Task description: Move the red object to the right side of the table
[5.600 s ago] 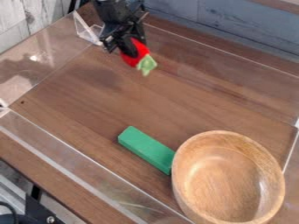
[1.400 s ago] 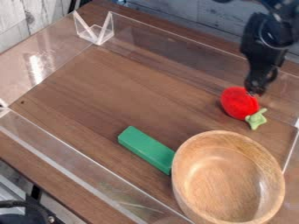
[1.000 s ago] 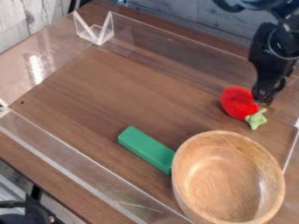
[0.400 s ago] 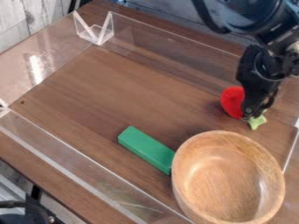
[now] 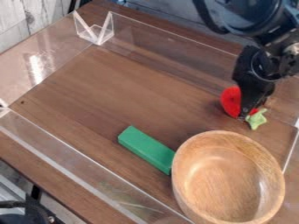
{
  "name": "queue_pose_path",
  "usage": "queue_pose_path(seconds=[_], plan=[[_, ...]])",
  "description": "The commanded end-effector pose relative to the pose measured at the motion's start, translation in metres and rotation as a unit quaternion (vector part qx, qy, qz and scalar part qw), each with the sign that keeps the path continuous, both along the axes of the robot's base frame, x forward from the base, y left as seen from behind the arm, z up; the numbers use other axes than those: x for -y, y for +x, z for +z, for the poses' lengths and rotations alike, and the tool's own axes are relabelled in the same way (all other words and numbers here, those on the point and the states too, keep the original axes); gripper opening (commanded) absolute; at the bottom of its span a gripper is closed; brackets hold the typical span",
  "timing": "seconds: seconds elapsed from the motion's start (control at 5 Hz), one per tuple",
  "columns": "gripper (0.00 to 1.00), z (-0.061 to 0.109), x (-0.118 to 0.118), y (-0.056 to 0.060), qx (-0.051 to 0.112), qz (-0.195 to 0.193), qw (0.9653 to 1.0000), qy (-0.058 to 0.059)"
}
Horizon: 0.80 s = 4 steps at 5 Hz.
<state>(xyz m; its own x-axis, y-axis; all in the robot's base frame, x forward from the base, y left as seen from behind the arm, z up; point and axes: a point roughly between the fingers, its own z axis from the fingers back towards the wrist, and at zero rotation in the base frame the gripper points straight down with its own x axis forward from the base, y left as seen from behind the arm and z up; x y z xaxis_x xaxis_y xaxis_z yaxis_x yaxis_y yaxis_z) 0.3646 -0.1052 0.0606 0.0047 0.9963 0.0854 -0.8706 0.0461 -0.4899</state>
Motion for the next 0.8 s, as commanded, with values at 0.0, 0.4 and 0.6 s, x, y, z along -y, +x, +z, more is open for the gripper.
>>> queue_pose_path(seconds=[0.0,0.4,0.6], plan=[[0.0,0.02,0.012,0.01,0.023,-0.021,0.9995,-0.002],[0.0,0.031,-0.003,0.01,0.027,0.012,0.9996,0.006],[0.0,0.03,0.002,0.011,0.028,0.021,0.9993,0.009]])
